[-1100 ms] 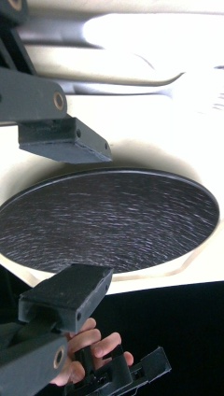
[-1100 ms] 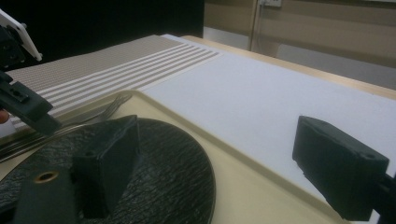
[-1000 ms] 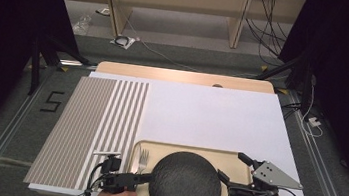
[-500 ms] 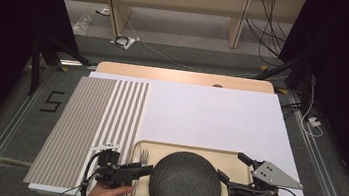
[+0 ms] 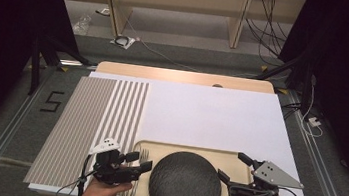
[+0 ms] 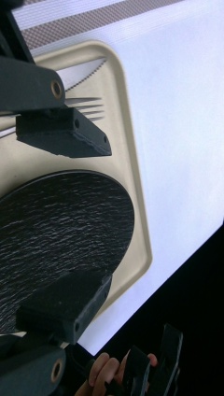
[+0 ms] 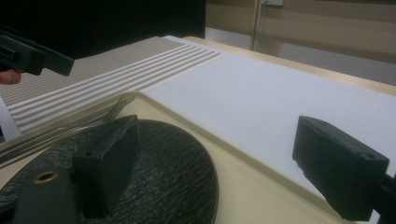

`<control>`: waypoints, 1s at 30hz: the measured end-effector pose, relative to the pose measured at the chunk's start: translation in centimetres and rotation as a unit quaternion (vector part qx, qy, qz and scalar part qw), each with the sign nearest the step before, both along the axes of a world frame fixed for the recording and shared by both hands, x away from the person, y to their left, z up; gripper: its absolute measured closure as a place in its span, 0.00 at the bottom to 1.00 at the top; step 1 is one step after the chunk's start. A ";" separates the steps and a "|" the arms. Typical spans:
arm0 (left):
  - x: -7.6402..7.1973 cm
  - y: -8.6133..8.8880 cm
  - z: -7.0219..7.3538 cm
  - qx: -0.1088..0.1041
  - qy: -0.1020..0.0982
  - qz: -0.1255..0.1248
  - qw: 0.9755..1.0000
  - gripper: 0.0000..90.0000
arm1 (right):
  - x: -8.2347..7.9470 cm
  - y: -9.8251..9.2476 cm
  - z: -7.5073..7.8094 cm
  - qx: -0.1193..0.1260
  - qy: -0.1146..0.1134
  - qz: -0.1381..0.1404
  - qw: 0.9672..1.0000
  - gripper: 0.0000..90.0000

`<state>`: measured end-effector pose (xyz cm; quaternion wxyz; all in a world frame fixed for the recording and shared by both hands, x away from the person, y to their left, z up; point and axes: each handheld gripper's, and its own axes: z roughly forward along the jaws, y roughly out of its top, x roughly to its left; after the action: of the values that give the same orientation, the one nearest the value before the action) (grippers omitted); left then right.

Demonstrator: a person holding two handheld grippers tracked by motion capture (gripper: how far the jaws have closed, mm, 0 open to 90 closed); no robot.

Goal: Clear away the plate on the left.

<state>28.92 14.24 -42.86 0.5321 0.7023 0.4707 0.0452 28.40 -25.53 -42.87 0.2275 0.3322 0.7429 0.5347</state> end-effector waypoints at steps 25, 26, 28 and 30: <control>-0.4 1.5 0.5 0.039 -0.122 -0.020 0.992 0.27 | -0.1 0.0 0.0 0.002 0.001 0.000 1.000 0.18; -0.4 1.5 0.5 0.042 -0.127 -0.020 0.991 0.25 | -0.1 0.0 0.0 0.002 0.002 0.000 1.000 0.18; -0.4 1.7 0.4 0.041 -0.132 -0.020 0.990 0.25 | -0.1 0.0 0.0 0.003 0.001 0.000 1.000 0.18; -0.5 1.8 0.4 0.041 -0.136 -0.019 0.990 0.25 | -0.1 0.0 0.0 0.002 0.001 0.000 1.000 0.18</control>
<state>28.46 16.04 -42.48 0.5624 0.7198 0.3785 0.1495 28.30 -25.48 -42.83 0.2263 0.3335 0.7418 0.5360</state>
